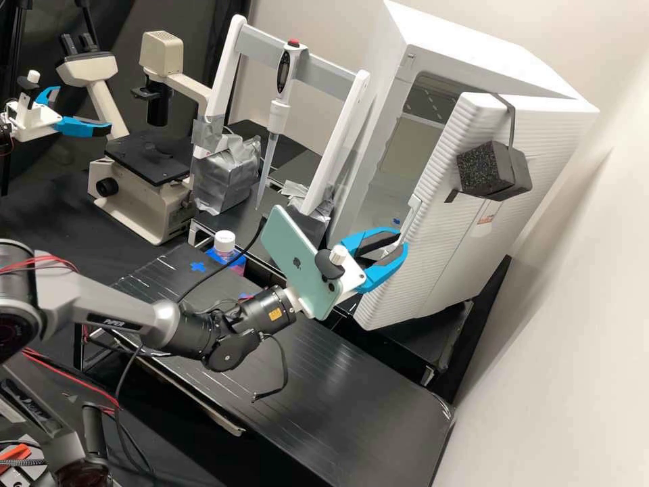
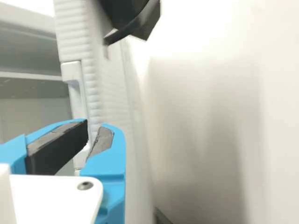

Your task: Open the door

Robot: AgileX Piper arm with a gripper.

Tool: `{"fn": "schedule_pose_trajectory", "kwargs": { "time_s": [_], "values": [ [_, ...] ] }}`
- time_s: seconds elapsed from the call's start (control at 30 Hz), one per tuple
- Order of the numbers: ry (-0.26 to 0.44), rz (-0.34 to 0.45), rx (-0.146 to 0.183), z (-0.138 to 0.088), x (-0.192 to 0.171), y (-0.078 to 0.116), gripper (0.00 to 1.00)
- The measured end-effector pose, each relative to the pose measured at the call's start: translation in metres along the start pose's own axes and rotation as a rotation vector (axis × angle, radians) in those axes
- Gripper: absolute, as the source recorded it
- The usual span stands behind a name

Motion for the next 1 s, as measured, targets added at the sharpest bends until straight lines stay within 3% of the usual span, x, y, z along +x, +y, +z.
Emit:
{"fn": "schedule_pose_trajectory", "kwargs": {
  "time_s": [0.13, 0.3, 0.47, 0.53, 0.7, 0.87, 1.0],
  "values": [
    [0.056, 0.038, 0.019, -0.006, -0.029, 0.013, 1.00],
    [0.281, 0.060, 0.000, -0.040, -0.065, 0.014, 1.00],
    [0.508, -0.084, 0.013, -0.077, -0.093, -0.008, 1.00],
    [0.547, -0.142, 0.028, -0.084, -0.099, -0.015, 1.00],
    [0.525, -0.220, 0.122, -0.089, -0.106, -0.035, 1.00],
    [0.499, -0.278, 0.155, -0.084, -0.106, -0.061, 1.00],
    [0.468, -0.311, 0.147, -0.077, -0.104, -0.077, 1.00]
  ]
}}
